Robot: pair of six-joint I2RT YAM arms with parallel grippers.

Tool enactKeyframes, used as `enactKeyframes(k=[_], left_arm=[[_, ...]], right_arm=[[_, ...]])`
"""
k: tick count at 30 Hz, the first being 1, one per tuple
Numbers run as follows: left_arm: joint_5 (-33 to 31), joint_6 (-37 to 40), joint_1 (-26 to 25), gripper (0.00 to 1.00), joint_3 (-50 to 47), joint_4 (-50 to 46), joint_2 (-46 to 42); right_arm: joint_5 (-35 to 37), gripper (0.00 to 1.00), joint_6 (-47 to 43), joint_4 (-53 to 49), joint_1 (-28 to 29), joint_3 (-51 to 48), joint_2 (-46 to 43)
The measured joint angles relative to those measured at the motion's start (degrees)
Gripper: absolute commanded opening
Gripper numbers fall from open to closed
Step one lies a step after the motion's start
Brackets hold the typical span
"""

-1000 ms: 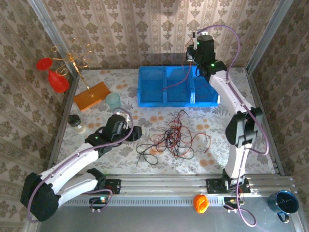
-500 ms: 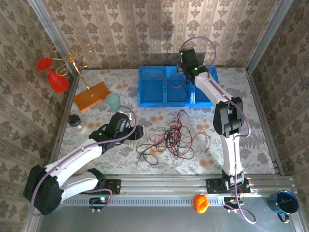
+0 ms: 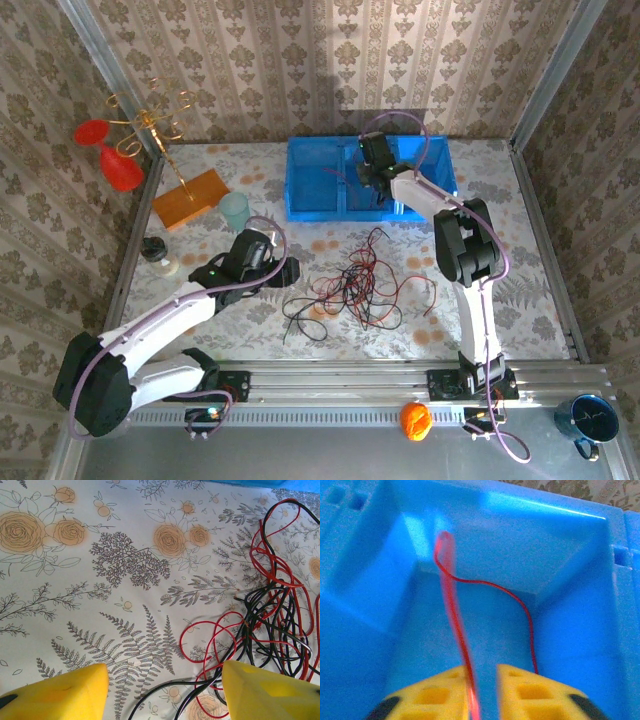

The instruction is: Untangle the cables

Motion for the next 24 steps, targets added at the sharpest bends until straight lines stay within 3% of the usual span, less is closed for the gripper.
enactKeyframes(k=[7,15,20,24], left_arm=[[0.6,0.0,0.0,0.63,0.0,0.0,0.0],[1.9,0.0,-0.2,0.63,0.0,0.2,0.2],[2.8,0.6,-3.1,0.63,1.9,0.9,4.7],[4.5,2.0,-6.7,0.58,5.5,2.8,11.3]], right_arm=[[1.4,0.43,1.2,-2.8,0.0,-0.2,-3.5],[3.9,0.41,3.1,-4.5,3.2,-5.2,-21.0],[3.6,0.37,6.9,-2.7,7.5,-20.3,-38.0],[-2.2,0.28,12.4,-2.1,9.8,-38.5,-49.4]])
